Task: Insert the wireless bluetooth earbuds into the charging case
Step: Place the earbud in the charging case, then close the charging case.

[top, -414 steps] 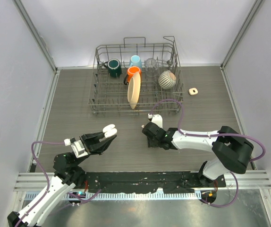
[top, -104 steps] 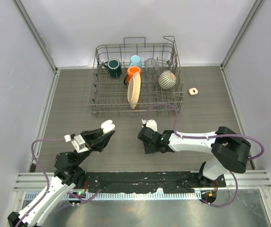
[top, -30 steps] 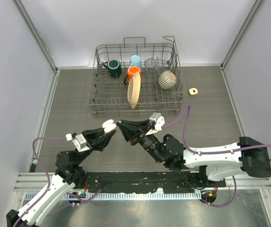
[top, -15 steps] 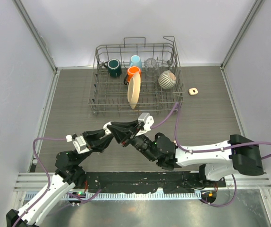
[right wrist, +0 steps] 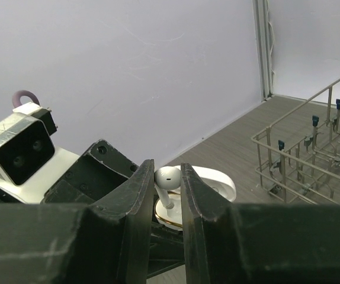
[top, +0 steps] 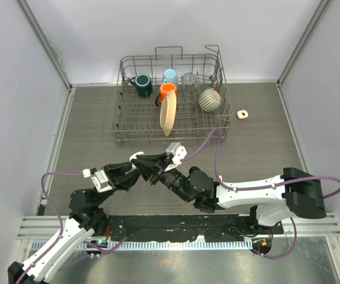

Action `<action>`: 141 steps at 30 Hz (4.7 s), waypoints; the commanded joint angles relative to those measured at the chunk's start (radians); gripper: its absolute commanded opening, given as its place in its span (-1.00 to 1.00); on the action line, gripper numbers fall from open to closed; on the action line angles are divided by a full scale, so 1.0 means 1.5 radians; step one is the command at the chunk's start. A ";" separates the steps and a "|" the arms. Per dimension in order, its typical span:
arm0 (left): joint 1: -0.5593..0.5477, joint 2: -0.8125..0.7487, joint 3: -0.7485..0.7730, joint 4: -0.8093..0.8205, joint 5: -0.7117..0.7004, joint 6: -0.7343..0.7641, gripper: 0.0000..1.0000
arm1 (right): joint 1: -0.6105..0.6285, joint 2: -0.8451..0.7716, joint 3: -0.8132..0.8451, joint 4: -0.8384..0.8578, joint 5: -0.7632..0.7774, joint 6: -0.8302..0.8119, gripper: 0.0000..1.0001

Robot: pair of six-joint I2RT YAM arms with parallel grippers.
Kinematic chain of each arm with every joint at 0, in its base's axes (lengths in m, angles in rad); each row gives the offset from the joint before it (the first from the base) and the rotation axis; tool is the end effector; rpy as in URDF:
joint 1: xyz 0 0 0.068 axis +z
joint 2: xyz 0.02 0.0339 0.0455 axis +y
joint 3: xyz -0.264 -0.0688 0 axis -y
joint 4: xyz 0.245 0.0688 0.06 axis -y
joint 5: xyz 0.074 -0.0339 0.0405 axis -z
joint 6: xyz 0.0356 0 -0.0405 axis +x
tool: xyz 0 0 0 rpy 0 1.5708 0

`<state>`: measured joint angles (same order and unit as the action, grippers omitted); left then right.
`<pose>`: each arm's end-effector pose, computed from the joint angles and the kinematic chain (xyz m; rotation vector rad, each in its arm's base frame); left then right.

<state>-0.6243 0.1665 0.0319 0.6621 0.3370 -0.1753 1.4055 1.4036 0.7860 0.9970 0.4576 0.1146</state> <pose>0.0771 -0.0700 0.2380 0.5478 0.9741 -0.8936 0.0664 0.3022 0.3201 -0.4026 1.2375 1.0431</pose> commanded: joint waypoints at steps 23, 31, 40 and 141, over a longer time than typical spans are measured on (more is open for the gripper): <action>0.001 -0.006 -0.017 0.120 -0.029 -0.039 -1.00 | 0.005 0.019 -0.009 0.051 0.018 -0.032 -0.98; 0.001 -0.018 -0.032 0.123 -0.044 -0.043 -1.00 | 0.011 0.012 -0.015 0.032 0.014 -0.053 -0.98; 0.001 -0.030 -0.038 0.118 -0.055 -0.043 -1.00 | 0.011 0.006 -0.017 0.013 0.011 -0.073 -0.98; 0.001 0.164 0.127 0.088 0.147 0.005 -1.00 | -0.072 -0.197 0.260 -0.780 0.086 0.269 0.82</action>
<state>-0.6216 0.4023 0.1791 0.7742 0.5224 -0.1345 1.2953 0.9638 1.0618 -0.1158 0.7368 0.5762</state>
